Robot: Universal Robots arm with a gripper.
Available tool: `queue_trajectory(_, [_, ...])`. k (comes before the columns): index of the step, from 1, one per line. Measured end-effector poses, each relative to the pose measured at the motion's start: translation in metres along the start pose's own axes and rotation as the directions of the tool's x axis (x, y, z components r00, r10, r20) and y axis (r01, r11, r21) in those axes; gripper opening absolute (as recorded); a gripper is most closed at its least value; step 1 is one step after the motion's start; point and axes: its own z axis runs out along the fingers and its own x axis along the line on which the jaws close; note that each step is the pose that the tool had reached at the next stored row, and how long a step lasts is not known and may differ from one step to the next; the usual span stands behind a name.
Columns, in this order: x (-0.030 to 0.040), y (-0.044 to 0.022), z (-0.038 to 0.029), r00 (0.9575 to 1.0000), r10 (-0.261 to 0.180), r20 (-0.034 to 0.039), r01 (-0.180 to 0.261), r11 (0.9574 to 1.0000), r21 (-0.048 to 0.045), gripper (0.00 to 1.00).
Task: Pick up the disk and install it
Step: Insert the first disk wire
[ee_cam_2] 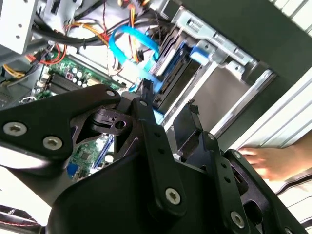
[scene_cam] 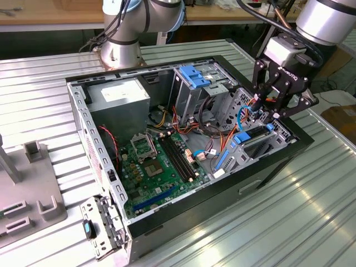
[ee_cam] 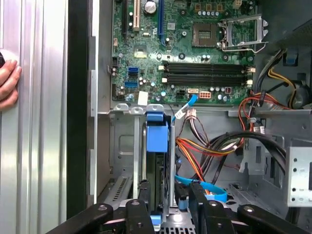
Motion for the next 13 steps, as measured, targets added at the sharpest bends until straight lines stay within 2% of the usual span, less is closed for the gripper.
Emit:
queue_trajectory(5, [-0.0087, -0.0023, 0.0027, 1.0000, 0.000, -0.0006, 0.000, 1.0000, 0.0000, 0.44])
queue_trajectory(8, [-0.0120, -0.0090, 0.0047, 1.0000, 0.000, -0.0005, 0.000, 1.0000, 0.0000, 0.44])
queue_trajectory(9, [-0.0124, -0.0120, 0.0061, 1.0000, 0.000, -0.0007, 0.000, 1.0000, 0.0000, 0.44])
queue_trajectory(10, [-0.0122, -0.0119, 0.0073, 1.0000, 0.000, -0.0007, 0.000, 1.0000, 0.0000, 0.44])
queue_trajectory(13, [-0.0053, -0.0108, 0.0092, 1.0000, 0.000, -0.0007, 0.000, 1.0000, 0.0000, 0.44])
